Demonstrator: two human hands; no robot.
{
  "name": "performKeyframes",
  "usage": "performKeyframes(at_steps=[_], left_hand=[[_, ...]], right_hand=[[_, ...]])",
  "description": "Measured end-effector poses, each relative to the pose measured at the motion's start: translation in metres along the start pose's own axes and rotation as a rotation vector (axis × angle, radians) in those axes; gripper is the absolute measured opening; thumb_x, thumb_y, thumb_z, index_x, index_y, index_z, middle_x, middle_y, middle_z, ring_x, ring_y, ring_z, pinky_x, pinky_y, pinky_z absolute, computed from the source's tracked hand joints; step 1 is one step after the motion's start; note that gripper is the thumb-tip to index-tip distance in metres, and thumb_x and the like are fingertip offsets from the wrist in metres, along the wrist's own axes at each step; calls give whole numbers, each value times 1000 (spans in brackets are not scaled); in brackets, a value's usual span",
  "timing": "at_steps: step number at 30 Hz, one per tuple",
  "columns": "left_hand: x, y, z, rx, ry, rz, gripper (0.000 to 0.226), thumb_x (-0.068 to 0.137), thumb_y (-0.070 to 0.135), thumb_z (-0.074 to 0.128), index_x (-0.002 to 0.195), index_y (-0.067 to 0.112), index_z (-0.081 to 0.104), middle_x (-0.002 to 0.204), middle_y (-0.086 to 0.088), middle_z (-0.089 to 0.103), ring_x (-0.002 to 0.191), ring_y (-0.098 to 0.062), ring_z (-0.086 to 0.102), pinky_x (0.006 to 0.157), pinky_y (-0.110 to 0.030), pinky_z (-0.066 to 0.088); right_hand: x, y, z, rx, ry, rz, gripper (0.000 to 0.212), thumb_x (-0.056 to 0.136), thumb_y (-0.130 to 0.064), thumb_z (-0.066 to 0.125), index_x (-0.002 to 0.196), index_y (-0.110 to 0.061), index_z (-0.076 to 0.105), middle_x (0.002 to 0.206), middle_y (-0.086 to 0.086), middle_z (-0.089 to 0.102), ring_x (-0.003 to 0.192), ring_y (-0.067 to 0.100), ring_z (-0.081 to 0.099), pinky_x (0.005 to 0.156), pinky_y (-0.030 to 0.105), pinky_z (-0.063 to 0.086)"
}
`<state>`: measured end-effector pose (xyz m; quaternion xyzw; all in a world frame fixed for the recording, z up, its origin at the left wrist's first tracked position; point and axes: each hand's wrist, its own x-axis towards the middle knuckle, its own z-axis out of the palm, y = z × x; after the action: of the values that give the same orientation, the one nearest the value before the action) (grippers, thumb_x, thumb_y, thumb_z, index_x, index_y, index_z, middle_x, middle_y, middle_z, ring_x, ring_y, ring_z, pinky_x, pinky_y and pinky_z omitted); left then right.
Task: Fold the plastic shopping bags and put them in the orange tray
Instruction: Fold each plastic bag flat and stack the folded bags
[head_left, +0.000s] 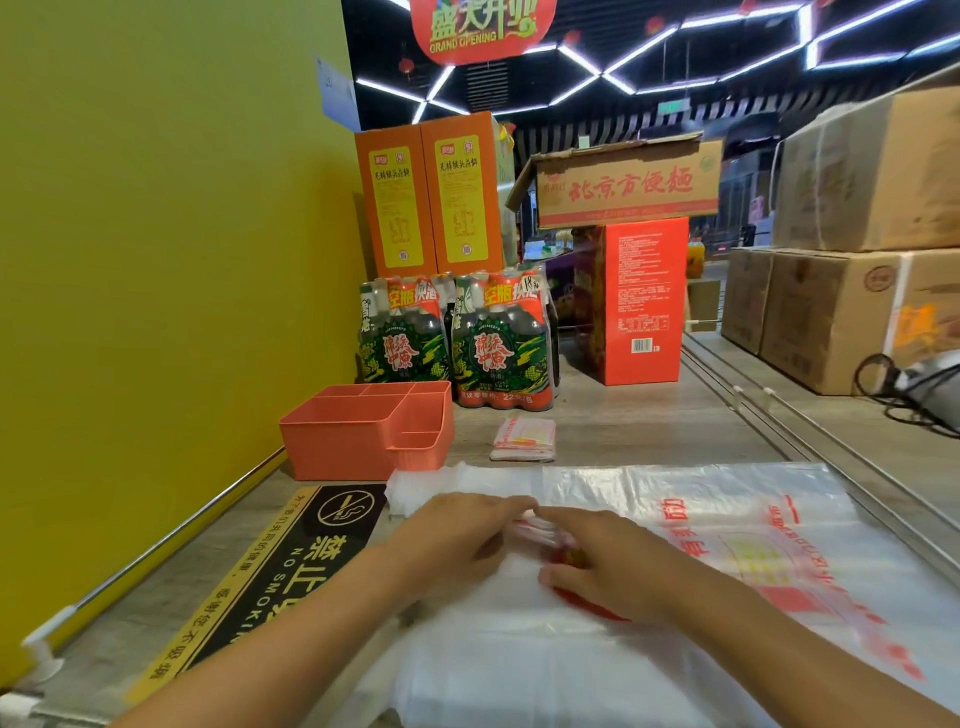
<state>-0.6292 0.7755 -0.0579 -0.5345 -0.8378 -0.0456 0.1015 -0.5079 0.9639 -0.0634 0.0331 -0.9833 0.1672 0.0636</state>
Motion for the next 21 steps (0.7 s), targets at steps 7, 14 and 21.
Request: performKeyframes(at_steps=[7, 14, 21], left_hand=[[9, 13, -16, -70, 165, 70, 37, 102, 28, 47, 137, 29, 36, 120, 7, 67, 96, -18, 62, 76, -31, 45], [31, 11, -32, 67, 154, 21, 28, 104, 20, 49, 131, 23, 57, 121, -3, 68, 106, -24, 61, 72, -28, 35], [63, -10, -42, 87, 208, -23, 26, 100, 15, 51, 123, 19, 61, 104, -4, 68, 92, -23, 60, 78, -37, 50]], right_hand=[[5, 7, -9, -104, 307, 16, 36, 100, -36, 55, 135, -44, 53, 113, -5, 70, 104, 19, 62, 75, 31, 45], [4, -6, -32, -157, 324, 2, 31, 101, -39, 55, 131, -38, 58, 116, -7, 70, 99, 17, 61, 69, 30, 36], [50, -2, -70, -418, 263, -41, 27, 105, -27, 50, 130, -26, 60, 110, 4, 69, 93, 22, 62, 62, 29, 37]])
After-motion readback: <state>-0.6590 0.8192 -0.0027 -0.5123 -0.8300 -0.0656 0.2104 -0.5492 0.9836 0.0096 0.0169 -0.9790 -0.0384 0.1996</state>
